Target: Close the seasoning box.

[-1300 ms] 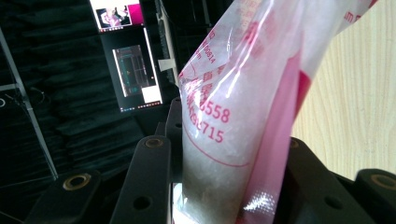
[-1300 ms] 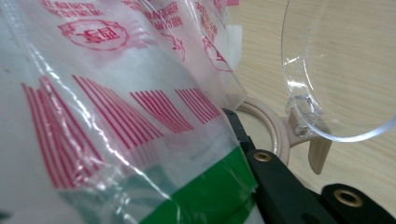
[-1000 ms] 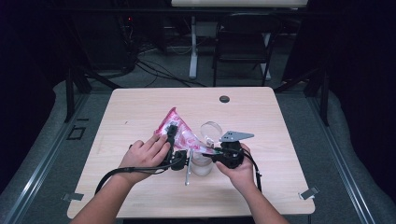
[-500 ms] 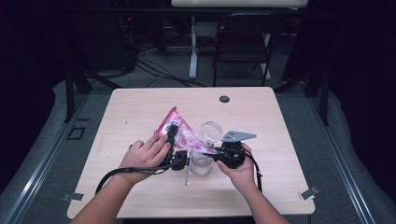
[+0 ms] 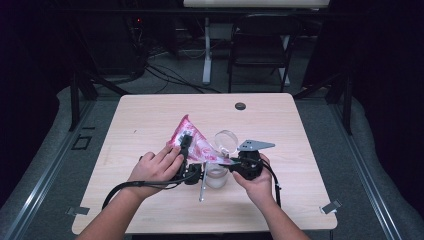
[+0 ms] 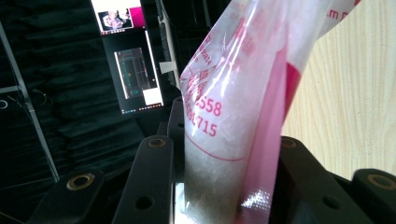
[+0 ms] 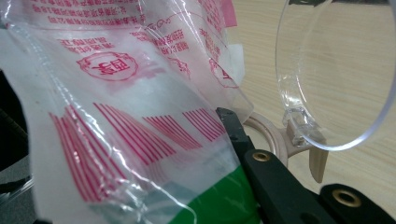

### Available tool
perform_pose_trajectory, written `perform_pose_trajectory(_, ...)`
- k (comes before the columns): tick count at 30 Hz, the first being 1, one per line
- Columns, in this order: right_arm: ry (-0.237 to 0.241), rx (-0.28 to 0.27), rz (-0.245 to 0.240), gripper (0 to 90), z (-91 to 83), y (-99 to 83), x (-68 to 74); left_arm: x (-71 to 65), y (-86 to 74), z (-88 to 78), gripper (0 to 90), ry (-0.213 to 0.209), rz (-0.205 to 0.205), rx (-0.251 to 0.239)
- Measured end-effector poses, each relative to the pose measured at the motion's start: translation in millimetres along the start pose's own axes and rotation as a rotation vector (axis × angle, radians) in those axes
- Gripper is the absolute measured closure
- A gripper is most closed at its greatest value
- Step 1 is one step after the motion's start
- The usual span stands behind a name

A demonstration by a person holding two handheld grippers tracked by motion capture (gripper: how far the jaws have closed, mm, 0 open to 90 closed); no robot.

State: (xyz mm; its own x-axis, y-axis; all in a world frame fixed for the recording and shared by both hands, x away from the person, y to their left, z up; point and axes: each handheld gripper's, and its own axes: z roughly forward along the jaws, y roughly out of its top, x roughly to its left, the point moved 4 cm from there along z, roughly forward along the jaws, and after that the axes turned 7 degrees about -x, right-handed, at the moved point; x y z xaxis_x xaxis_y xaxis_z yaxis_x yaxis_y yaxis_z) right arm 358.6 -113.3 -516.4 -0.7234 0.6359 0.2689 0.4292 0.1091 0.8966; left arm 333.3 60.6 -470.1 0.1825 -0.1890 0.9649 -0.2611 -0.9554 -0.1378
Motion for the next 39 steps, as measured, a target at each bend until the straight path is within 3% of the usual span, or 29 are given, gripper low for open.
perform_pose_trajectory(10,-0.038,0.0,0.003,90.0,1.8,-1.9,0.2,2.3,3.7,-2.4,71.6,0.016,0.015,-0.006)
perform_pose_trajectory(19,-0.035,0.002,0.011,90.0,1.7,-2.8,-0.3,2.3,4.5,-4.4,71.3,0.017,0.023,-0.009)
perform_pose_trajectory(24,-0.036,0.012,0.004,90.0,2.7,-3.5,0.5,2.0,2.2,-3.3,71.1,0.007,0.027,-0.008)
perform_pose_trajectory(26,-0.043,0.016,-0.008,90.0,3.4,-4.1,0.8,0.2,0.7,-2.1,71.6,-0.022,0.022,0.0)
perform_pose_trajectory(29,-0.053,0.029,-0.023,90.0,4.2,-5.3,2.6,-0.7,-0.4,-0.9,72.3,-0.032,0.023,0.0)
perform_pose_trajectory(36,-0.036,0.051,-0.029,90.0,7.7,-7.9,5.2,-4.9,-5.8,-1.8,72.4,-0.044,0.041,0.0)
perform_pose_trajectory(37,-0.033,0.051,-0.029,90.0,8.3,-8.0,5.8,-6.0,-7.1,-2.1,72.4,-0.052,0.027,0.002)
perform_pose_trajectory(39,-0.027,0.059,-0.035,90.0,9.3,-8.5,7.2,-4.5,-8.1,-2.8,72.5,-0.053,0.044,0.003)
